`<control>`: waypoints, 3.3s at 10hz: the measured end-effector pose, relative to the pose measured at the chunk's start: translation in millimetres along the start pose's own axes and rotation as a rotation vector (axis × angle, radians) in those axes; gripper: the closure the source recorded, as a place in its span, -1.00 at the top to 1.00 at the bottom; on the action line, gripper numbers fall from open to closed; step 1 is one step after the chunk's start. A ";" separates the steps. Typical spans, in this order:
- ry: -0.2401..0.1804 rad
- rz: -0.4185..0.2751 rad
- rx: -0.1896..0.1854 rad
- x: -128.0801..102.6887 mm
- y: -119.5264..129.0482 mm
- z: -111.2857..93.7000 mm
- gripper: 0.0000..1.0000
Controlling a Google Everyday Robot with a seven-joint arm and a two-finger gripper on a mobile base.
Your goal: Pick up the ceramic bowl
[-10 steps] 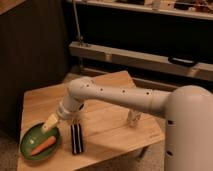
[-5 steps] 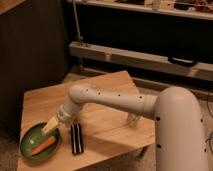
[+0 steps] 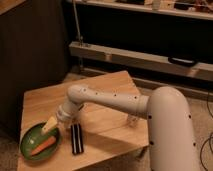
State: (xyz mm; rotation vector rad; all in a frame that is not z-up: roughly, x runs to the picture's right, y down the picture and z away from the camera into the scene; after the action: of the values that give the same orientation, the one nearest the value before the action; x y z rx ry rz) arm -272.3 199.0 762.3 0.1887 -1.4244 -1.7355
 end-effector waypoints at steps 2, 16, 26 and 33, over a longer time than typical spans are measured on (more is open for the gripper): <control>-0.003 -0.016 0.001 10.0 -0.8 2.5 0.60; -0.088 -0.013 -0.034 20.4 17.4 41.5 -0.63; -0.062 -0.041 -0.092 17.1 -1.1 13.9 -0.22; -0.091 -0.036 -0.102 18.9 1.9 29.3 -0.22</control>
State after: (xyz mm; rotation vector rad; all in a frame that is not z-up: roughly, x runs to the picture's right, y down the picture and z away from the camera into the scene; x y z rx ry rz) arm -300.5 207.5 781.1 0.0819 -1.4008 -1.8625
